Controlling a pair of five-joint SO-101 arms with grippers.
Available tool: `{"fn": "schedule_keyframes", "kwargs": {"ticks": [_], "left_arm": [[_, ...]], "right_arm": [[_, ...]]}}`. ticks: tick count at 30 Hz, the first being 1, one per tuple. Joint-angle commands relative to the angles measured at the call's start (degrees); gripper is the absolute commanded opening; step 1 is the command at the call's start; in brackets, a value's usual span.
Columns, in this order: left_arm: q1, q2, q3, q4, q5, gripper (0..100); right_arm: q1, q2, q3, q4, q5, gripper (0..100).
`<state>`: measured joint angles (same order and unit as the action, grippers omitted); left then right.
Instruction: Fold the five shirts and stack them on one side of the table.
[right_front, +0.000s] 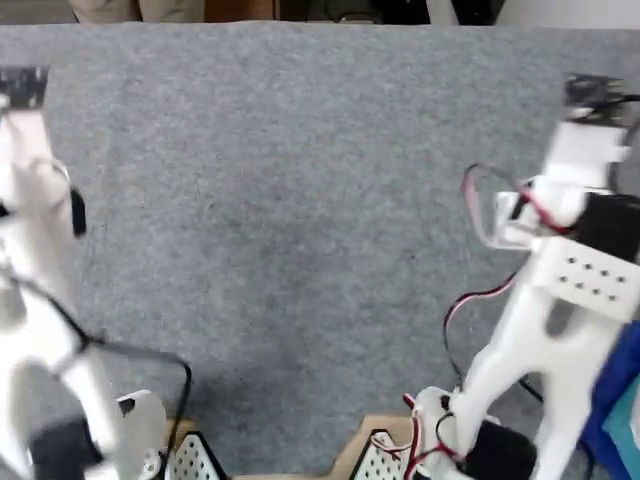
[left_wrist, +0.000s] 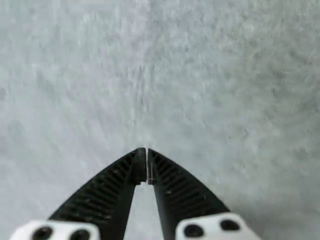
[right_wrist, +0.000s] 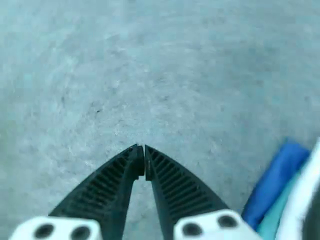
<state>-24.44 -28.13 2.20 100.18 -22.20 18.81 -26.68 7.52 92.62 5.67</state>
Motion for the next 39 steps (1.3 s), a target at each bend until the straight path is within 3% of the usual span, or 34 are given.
{"fn": "schedule_keyframes", "kwargs": {"ticks": [1,8,11,14,18,24,30,36,39], "left_arm": [[0.7,-19.38,21.27,-5.36,2.81,2],[0.88,-55.96,59.08,-23.21,2.9,2],[1.32,-67.47,71.03,-25.67,2.9,2],[3.08,-76.35,79.47,-27.08,2.46,2],[3.08,-75.38,81.41,-29.89,-1.67,2],[3.08,-75.21,88.88,-30.33,-2.37,2],[3.16,-75.56,94.42,-30.42,-2.37,2],[3.08,-76.26,93.71,-29.63,-2.37,2],[3.6,-76.35,93.01,-25.32,-2.2,2]], "right_arm": [[-2.95,-8.31,15.78,-13.01,3.43,0.5],[-8.13,-32.04,54.2,-38.86,7.21,0.5],[-8.75,-42.77,69.76,-49.76,7.12,0.5],[-9.89,-53.49,81.63,-54.07,7.12,0.5],[-9.54,-66.68,90.07,-52.13,6.42,0.5],[-9.98,-79.69,89.45,-36.92,1.76,0.6],[-9.89,-81.89,89.36,-25.58,1.76,0.7],[-9.54,-81.89,89.36,-24.62,1.93,0.8],[-9.54,-81.89,89.36,-21.98,2.11,0.8]]}}
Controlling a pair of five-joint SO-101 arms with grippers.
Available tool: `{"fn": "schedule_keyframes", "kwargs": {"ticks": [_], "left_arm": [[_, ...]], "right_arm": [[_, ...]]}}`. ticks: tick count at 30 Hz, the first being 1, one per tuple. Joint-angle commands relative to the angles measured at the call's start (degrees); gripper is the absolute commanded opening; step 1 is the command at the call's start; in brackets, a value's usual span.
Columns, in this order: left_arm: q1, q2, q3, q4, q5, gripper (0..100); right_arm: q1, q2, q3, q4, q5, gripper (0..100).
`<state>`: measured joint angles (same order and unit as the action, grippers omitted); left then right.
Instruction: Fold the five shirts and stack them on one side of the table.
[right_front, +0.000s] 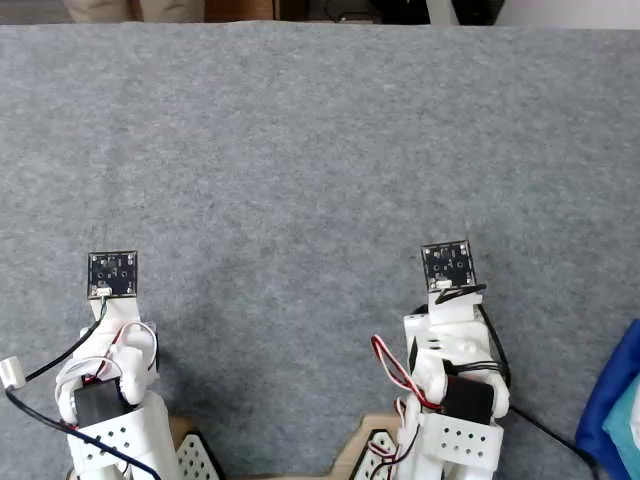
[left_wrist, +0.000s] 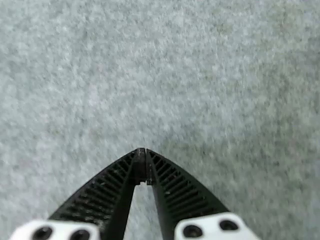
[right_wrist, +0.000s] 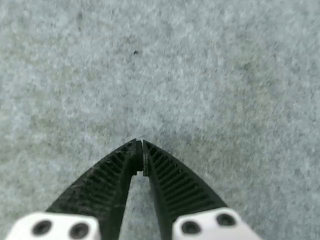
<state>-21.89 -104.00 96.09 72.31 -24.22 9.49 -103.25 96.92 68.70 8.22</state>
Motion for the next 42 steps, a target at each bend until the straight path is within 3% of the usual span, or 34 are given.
{"fn": "schedule_keyframes", "kwargs": {"ticks": [1,42], "left_arm": [[0.53,-0.48,0.0,2.11,-0.09,2],[0.88,-0.4,0.97,1.49,0.0,2]], "right_arm": [[-0.22,-5.32,-0.04,2.64,-0.44,0.8],[-0.22,-5.32,-0.04,3.25,-0.35,0.7]]}}
